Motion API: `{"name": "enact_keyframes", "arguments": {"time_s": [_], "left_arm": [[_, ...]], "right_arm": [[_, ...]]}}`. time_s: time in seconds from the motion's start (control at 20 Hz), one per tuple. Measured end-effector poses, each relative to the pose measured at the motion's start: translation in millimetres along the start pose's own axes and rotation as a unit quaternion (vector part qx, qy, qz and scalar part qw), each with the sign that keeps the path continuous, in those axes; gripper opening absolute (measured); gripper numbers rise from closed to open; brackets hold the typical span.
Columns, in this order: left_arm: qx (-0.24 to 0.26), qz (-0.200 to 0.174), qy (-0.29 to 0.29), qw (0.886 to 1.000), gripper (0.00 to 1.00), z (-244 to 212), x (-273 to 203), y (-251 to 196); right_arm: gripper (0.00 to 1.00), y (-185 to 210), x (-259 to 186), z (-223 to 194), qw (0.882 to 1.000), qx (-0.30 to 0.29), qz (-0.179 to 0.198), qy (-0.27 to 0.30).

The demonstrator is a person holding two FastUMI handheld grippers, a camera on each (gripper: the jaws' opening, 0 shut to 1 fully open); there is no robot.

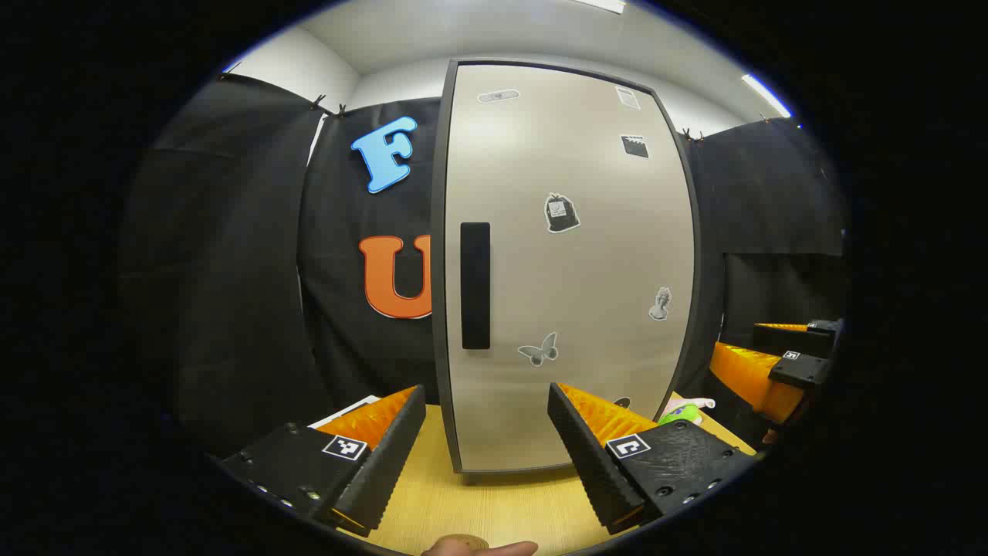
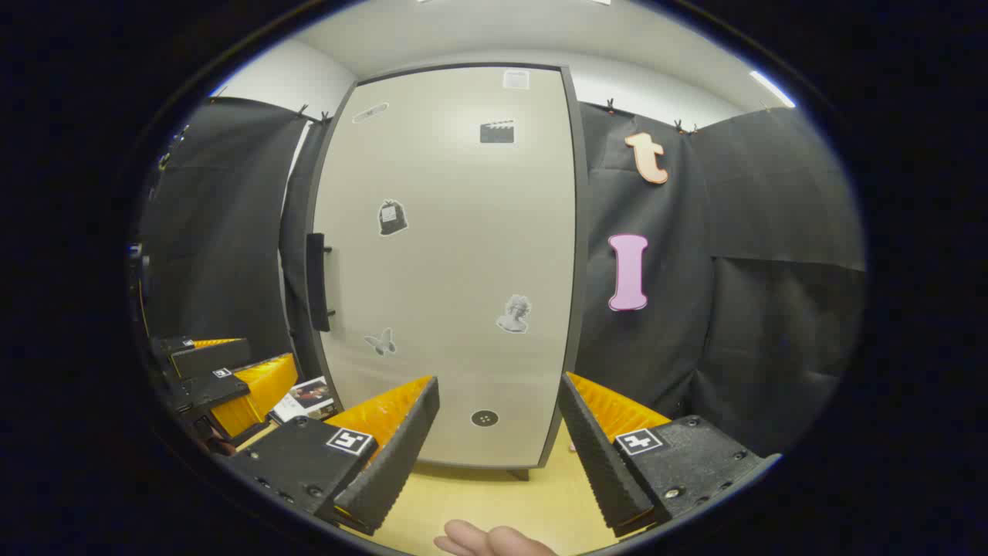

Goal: Open the cabinet door with the right hand, grasp the bottle in the cabinet with the left hand and place it on the coaster, then close the cabinet door with the right hand.

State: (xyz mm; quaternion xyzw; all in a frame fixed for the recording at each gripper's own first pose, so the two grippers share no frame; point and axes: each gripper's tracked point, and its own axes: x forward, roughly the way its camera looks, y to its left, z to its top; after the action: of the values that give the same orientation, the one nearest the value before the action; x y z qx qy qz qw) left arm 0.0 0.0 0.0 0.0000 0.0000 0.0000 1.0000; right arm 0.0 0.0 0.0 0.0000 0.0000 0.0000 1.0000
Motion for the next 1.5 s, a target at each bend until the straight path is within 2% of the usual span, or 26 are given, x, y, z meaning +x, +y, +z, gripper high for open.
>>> {"name": "enact_keyframes", "arguments": {"time_s": [0.65,0.95,1.0,1.05,1.5], "left_arm": [[-0.006,0.004,-0.009,1.000,0.97,5.2,-5.1,-6.0],[-0.007,0.002,-0.015,1.000,0.97,8.4,-9.0,-9.5],[-0.007,0.002,-0.015,1.000,1.00,8.5,-9.6,-9.5],[-0.007,0.003,-0.016,1.000,0.97,8.7,-10.7,-8.2],[-0.001,-0.002,-0.021,1.000,0.97,5.6,-31.3,2.3]], "right_arm": [[0.99,-9.7,-5.6,-3.4,1.000,0.004,-0.002,0.003],[0.99,-7.0,-4.4,0.2,1.000,0.012,0.012,0.000],[0.99,-7.1,-3.5,-0.1,1.000,0.010,0.012,0.001],[1.00,-5.8,-3.4,0.3,1.000,0.008,0.013,0.000],[0.99,28.7,15.3,22.5,0.999,-0.011,0.048,-0.019]]}}
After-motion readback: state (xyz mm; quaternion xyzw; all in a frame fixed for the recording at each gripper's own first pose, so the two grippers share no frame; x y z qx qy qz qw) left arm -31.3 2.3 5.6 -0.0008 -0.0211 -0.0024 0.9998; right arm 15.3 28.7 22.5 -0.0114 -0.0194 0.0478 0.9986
